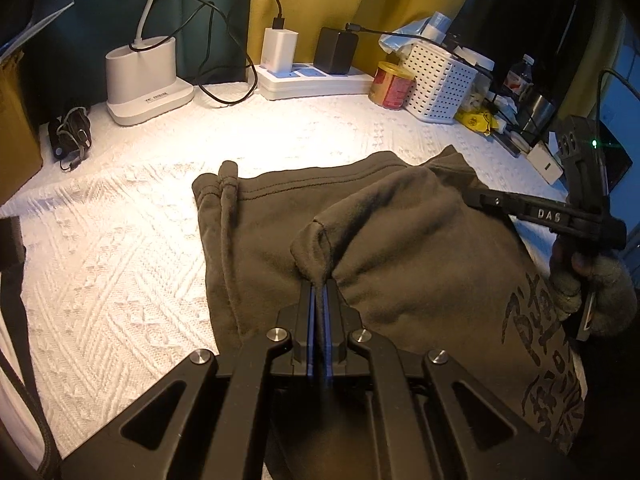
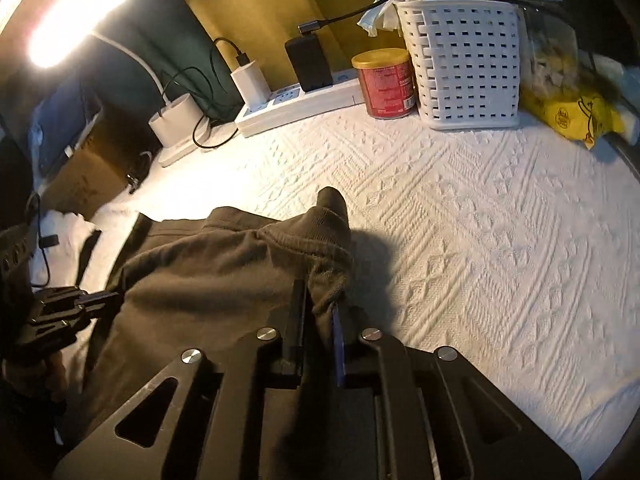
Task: Fold small clothes
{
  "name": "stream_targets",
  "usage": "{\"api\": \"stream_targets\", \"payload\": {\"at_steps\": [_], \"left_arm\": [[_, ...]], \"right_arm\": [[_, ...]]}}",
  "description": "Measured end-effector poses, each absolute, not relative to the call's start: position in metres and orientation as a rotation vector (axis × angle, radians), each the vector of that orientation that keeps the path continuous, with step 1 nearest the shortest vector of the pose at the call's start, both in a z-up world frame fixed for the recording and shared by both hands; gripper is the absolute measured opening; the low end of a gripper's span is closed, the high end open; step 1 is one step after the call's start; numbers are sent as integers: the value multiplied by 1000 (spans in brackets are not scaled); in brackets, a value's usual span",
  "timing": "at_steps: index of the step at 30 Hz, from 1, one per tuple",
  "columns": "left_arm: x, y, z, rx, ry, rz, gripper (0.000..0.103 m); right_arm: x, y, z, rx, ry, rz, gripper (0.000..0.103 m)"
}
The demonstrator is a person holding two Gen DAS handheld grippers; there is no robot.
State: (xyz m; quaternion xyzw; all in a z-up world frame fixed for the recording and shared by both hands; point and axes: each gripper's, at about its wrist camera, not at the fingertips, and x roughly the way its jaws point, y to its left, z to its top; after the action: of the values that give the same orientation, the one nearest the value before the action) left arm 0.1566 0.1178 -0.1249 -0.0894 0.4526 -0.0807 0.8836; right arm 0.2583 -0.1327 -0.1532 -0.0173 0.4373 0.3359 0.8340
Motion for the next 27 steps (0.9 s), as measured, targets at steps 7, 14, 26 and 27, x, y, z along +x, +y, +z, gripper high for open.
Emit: {"api": "stream_targets", "payload": {"at_steps": [7,14,26,27], "left_arm": [[163,118,-117,-204,952,-125,6],[157,137,-112,-267,927,-56,67],[162,148,-127,-289,957,-4,81],[163,147,-127,-294,958,-15,81]], "right_arm": [[258,-132,-153,-65,913,694,13],[256,-136,-149,-73,890,692,19],[254,-169,-142,-30,879,637,65],[254,-172,-143,-27,882,631,65]]}}
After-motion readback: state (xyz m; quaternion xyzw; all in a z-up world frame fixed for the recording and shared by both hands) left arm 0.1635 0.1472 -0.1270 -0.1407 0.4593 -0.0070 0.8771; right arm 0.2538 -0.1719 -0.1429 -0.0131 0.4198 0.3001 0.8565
